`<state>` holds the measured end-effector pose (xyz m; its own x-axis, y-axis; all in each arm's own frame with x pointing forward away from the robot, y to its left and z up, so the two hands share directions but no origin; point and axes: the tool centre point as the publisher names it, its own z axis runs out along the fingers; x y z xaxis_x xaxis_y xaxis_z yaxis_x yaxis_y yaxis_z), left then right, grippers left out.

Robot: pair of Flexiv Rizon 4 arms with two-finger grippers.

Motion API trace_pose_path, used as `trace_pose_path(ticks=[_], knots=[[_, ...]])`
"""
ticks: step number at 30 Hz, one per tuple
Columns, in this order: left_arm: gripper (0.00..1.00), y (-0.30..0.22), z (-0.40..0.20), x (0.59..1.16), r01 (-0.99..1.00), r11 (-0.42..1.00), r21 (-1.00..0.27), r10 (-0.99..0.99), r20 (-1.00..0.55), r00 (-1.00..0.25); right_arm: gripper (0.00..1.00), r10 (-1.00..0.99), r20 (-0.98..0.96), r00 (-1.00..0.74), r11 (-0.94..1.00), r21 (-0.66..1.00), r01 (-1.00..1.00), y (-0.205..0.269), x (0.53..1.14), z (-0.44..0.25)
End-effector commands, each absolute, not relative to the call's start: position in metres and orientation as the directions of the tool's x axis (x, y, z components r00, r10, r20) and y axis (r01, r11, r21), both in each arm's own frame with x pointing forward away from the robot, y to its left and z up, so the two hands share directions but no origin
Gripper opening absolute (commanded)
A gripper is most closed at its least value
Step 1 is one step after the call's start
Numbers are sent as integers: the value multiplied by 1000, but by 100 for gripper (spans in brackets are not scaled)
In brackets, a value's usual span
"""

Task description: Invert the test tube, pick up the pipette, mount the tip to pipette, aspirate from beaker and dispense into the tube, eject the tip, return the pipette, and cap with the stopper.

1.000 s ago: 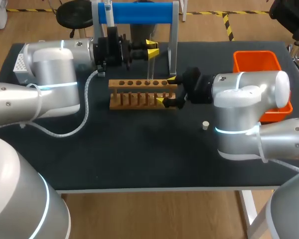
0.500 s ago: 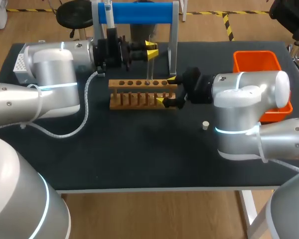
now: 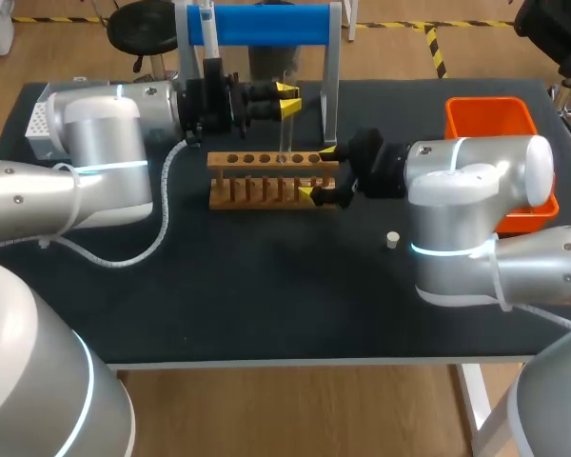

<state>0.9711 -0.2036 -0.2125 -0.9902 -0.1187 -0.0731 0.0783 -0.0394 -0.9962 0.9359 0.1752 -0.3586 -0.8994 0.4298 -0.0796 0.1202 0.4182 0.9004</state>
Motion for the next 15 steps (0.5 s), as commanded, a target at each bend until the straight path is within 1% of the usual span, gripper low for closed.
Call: trace_pose_path(ticks=[1, 15], knots=[[0, -203, -215, 974, 82, -38, -996, -113, -77, -991, 100, 434, -82, -897, 417, 901, 119, 177, 935, -360], [0, -202, -220, 976, 74, -35, -997, -115, -69, -991, 100, 434, -82, -897, 417, 901, 119, 177, 935, -360]])
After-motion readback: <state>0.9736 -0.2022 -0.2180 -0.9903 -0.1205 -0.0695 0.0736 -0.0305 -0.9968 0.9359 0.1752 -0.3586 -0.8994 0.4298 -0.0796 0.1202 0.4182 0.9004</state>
